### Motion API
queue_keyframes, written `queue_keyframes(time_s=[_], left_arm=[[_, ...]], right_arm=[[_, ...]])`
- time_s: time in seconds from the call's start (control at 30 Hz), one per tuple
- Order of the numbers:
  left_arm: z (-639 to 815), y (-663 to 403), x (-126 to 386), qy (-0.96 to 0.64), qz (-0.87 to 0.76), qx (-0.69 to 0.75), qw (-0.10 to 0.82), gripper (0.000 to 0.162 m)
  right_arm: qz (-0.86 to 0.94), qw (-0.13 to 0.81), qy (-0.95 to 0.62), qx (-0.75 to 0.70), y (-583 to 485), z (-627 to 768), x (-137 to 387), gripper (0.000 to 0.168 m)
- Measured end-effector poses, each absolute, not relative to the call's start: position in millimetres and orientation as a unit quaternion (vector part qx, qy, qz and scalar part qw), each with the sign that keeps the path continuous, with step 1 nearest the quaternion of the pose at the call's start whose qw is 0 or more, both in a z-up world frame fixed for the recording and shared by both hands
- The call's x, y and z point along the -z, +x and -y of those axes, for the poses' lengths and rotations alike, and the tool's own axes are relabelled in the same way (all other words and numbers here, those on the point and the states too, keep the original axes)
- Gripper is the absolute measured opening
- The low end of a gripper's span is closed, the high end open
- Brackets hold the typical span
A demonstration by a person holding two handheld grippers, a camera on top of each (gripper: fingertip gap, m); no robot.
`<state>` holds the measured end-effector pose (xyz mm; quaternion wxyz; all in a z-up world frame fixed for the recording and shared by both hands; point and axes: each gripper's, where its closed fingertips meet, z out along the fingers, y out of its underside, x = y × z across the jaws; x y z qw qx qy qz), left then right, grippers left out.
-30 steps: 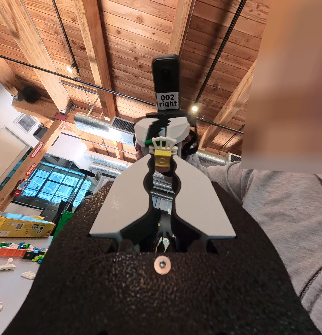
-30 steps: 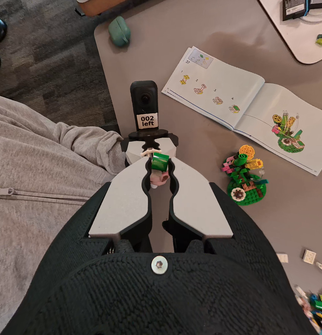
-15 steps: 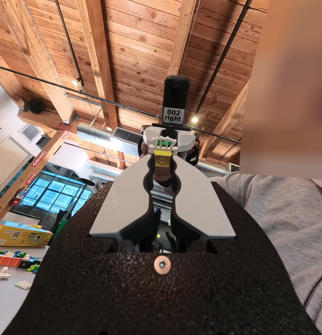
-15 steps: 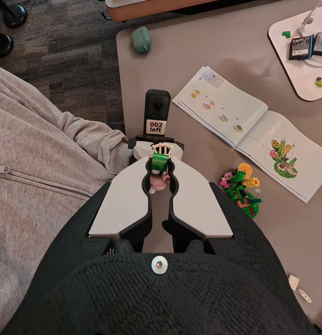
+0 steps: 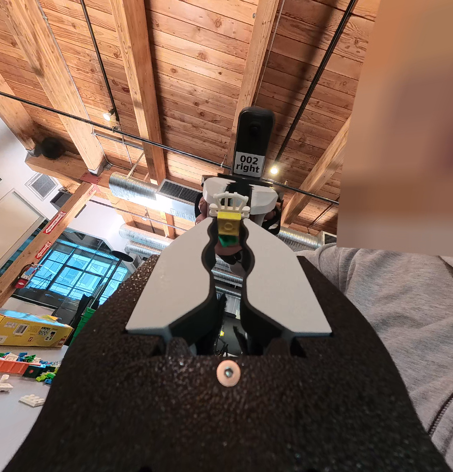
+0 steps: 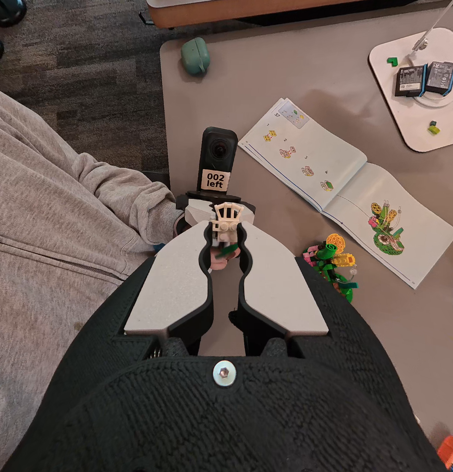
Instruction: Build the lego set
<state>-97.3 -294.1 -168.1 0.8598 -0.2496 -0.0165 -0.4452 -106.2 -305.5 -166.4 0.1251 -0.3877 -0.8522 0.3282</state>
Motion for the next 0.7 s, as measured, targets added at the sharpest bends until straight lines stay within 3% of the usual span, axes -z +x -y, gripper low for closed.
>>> queue_keyframes(time_s=[0.2, 0.37, 0.5, 0.7], left_arm=[[293, -100, 169, -0.25, 0.025, 0.444, 0.86, 0.015], [292, -116, 174, -0.26, 0.053, 0.415, 0.87, 0.016], [290, -117, 175, -0.283, 0.049, 0.388, 0.876, 0.015], [289, -122, 178, -0.273, 0.064, 0.401, 0.872, 0.016]], right_arm=[[0.848, 0.141, -0.388, -0.333, -108, 303, 166, 0.016], [0.822, 0.223, -0.395, -0.343, -113, 278, 164, 0.017], [0.787, 0.313, -0.415, -0.331, -97, 238, 188, 0.017], [0.682, 0.337, -0.534, -0.369, -40, 186, 233, 0.017]])
